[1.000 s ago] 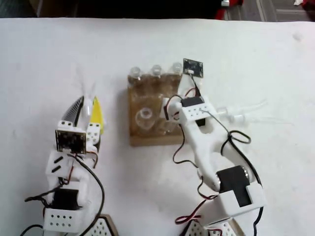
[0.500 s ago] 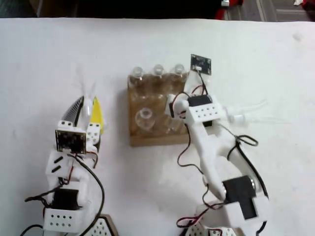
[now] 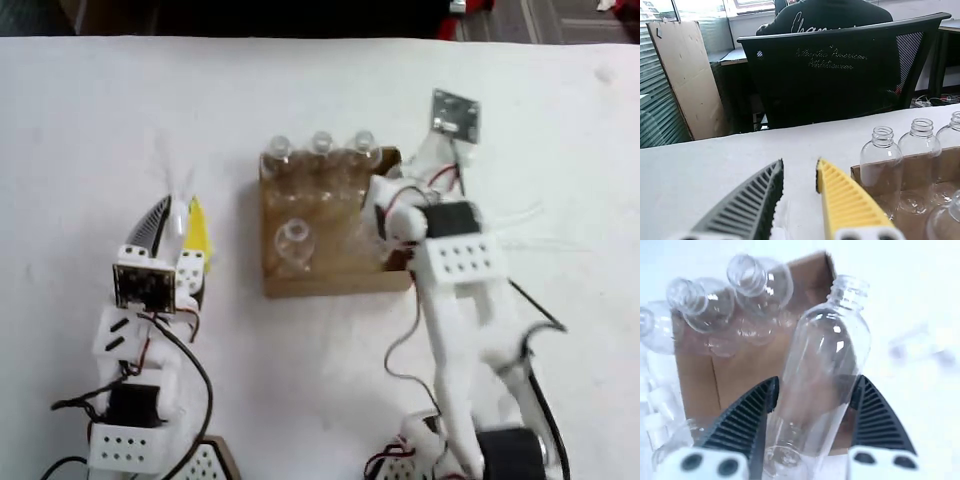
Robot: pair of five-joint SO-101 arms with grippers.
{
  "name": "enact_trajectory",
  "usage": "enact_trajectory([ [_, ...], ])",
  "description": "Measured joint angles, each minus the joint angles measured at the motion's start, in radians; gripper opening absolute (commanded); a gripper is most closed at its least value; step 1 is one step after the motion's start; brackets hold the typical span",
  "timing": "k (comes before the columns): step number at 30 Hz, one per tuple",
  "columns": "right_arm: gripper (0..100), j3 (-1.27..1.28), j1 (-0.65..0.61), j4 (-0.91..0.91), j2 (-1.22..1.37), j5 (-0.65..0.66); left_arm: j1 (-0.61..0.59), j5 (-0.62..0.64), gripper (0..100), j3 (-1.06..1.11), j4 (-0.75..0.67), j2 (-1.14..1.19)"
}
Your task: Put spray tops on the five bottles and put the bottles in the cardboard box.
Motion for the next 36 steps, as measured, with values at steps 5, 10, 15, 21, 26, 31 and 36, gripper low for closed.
enact_trajectory([
  [5, 11.5, 0.11, -0.032, 0.0, -0.261, 0.18, 0.018, -0.025, 11, 0.0, 0.0, 0.0],
  [10, 11.5, 0.315, -0.083, -0.046, -0.571, 0.364, 0.031, -0.034, 11, 0.0, 0.0, 0.0],
  [15, 11.5, 0.582, 0.081, -0.13, -0.936, 0.503, 0.032, -0.037, 11, 0.0, 0.0, 0.0],
  [21, 3.5, 1.025, 0.318, -0.473, -1.303, 0.582, 0.032, -0.037, 11, 0.0, 0.0, 0.0],
  [26, 3.2, 1.192, 0.384, -0.783, -1.201, 0.588, 0.032, -0.037, 11, 0.0, 0.0, 0.0],
  [31, 3.1, 1.204, 0.47, -0.985, -1.096, 0.588, 0.032, -0.037, 11, 0.0, 0.012, 0.0],
  [36, 3.4, 1.204, 0.512, -0.984, -1.007, 0.591, 0.032, -0.037, 11, 0.0, 0.012, 0.0],
])
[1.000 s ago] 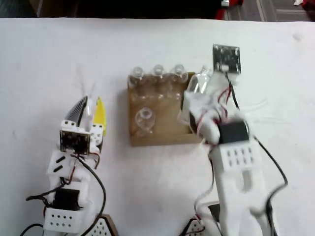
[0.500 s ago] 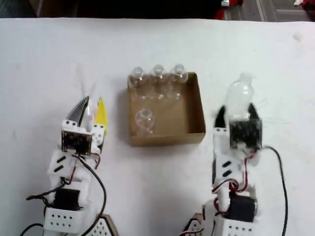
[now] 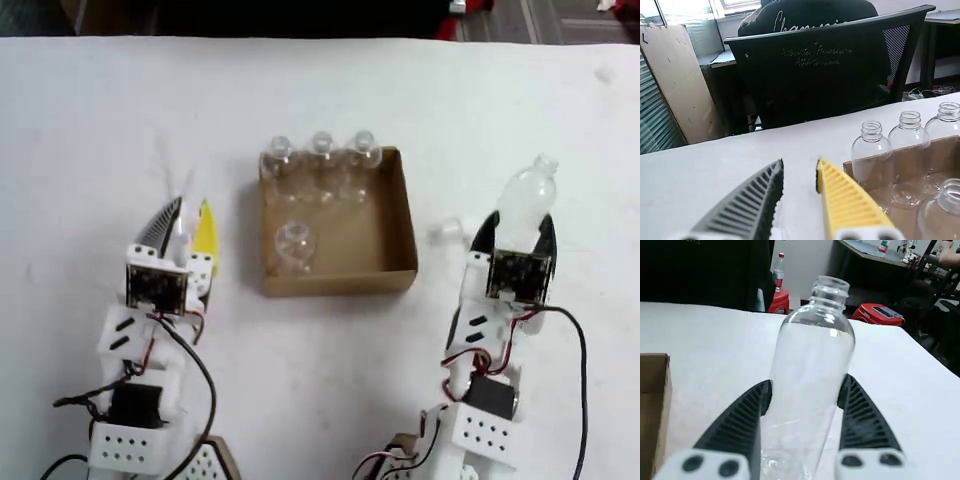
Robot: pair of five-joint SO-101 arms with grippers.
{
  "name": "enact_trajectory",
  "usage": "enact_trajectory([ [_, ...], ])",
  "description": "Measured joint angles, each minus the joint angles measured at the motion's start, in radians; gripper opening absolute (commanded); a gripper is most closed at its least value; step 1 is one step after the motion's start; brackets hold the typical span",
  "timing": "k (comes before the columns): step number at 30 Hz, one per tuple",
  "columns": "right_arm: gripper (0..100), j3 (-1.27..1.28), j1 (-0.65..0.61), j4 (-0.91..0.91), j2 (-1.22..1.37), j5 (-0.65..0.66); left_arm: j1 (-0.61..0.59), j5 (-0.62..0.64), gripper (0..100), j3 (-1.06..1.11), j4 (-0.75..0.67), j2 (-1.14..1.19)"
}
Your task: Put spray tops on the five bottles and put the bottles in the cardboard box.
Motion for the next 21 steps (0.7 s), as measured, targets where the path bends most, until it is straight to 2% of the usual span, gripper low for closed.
enact_trajectory([
  [5, 3.6, 0.0, 0.068, 0.121, 0.018, 0.0, 0.0, 0.0, 11, 0.0, 0.0, 0.0],
  [8, 8.4, 0.0, 0.081, 0.235, -0.011, 0.015, 0.0, 0.0, 11, 0.0, 0.0, 0.0],
  [13, 19.9, 0.0, 0.078, 0.477, -0.11, 0.132, 0.0, 0.0, 11, 0.0, 0.0, 0.0],
  [21, 21.0, -0.028, 0.081, 0.933, -0.311, 0.285, 0.0, 0.0, 11, 0.0, 0.0, 0.0],
])
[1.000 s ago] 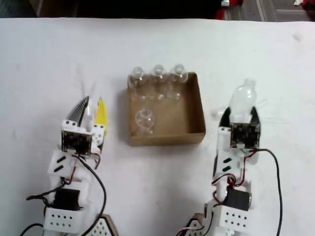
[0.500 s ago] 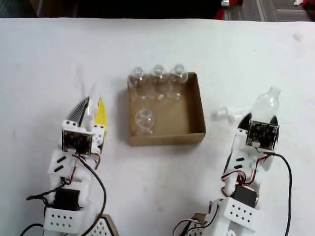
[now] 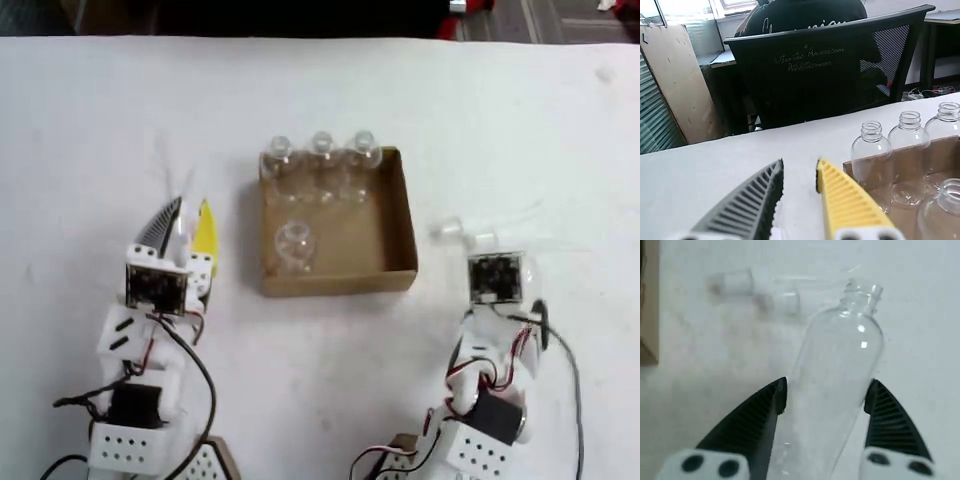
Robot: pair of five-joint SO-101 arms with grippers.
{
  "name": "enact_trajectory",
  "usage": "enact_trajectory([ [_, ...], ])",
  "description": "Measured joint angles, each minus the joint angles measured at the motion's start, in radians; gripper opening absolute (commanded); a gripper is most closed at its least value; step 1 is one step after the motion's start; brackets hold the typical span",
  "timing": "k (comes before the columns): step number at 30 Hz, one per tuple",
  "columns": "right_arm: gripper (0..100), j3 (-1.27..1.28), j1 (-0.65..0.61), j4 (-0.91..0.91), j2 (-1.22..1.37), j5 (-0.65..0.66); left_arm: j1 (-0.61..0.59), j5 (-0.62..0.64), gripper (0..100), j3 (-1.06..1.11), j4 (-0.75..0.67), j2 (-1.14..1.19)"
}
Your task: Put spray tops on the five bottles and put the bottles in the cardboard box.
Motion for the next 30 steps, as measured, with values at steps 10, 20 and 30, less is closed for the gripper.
enact_trajectory([
  [10, 28.8, -0.183, 0.002, 0.235, 0.058, 0.057, 0.0, 0.0, 11, 0.0, 0.0, 0.0],
  [20, 28.7, -0.362, 0.0, 0.189, 0.255, 0.057, 0.0, 0.0, 11, 0.0, 0.0, 0.0],
  [30, 25.5, -0.733, -0.107, 0.158, 0.948, 0.057, 0.0, 0.0, 11, 0.0, 0.0, 0.0],
])
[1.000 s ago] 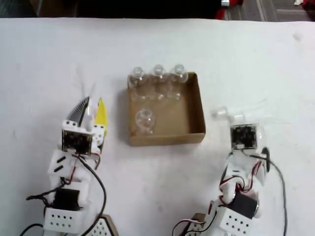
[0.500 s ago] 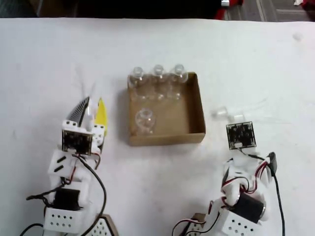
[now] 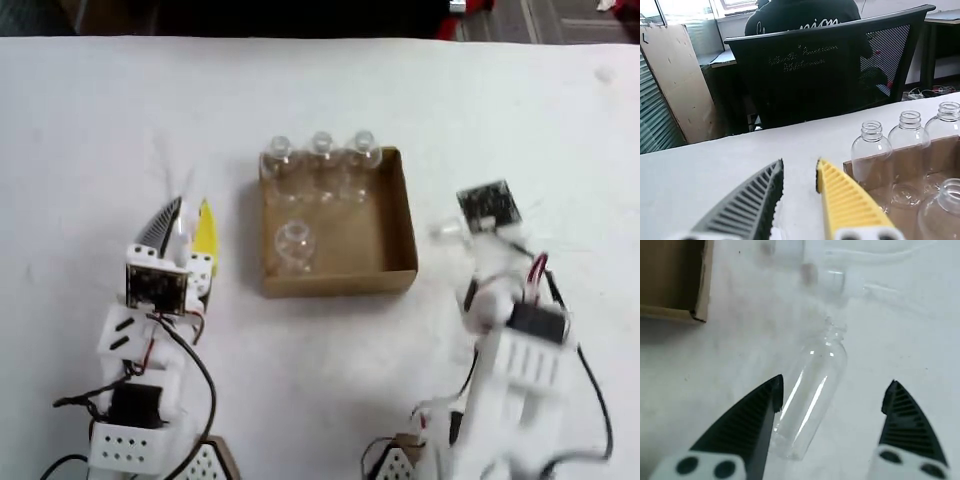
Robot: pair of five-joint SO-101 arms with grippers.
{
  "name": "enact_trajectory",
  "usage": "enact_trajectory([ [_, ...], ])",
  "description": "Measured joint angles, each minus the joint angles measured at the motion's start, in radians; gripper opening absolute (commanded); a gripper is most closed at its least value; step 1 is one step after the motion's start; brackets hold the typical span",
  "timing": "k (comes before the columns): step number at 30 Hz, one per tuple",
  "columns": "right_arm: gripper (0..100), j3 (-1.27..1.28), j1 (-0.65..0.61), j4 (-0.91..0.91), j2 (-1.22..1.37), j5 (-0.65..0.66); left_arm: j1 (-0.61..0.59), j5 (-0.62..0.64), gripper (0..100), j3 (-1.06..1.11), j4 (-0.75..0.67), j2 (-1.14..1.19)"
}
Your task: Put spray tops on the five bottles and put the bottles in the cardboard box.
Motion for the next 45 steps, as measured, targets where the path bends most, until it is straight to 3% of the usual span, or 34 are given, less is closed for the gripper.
enact_trajectory([
  [4, 18.4, -0.17, 0.002, 0.0, 0.318, -0.002, 0.0, 0.0, 11, 0.0, 0.0, 0.0],
  [10, 21.6, -0.399, 0.005, -0.002, 0.698, -0.098, 0.0, 0.0, 11, 0.0, 0.0, 0.0],
  [16, 21.5, -0.508, 0.052, -0.006, 0.888, -0.15, 0.0, 0.0, 11, 0.0, 0.0, 0.0],
  [20, 20.9, -0.516, 0.052, -0.006, 0.919, -0.155, 0.026, 0.0, 11, 0.0, 0.0, 0.0],
  [27, 6.5, -0.516, 0.052, -0.037, 0.924, -0.158, 0.026, 0.0, 11, 0.0, 0.0, 0.0],
  [34, 1.9, -0.529, 0.052, -0.037, 0.922, -0.157, 0.031, 0.0, 11, 0.0, 0.0, 0.0],
  [45, 1.7, -0.535, 0.049, -0.035, 0.586, -0.164, 0.071, -0.008, 11, 0.0, 0.0, 0.0],
])
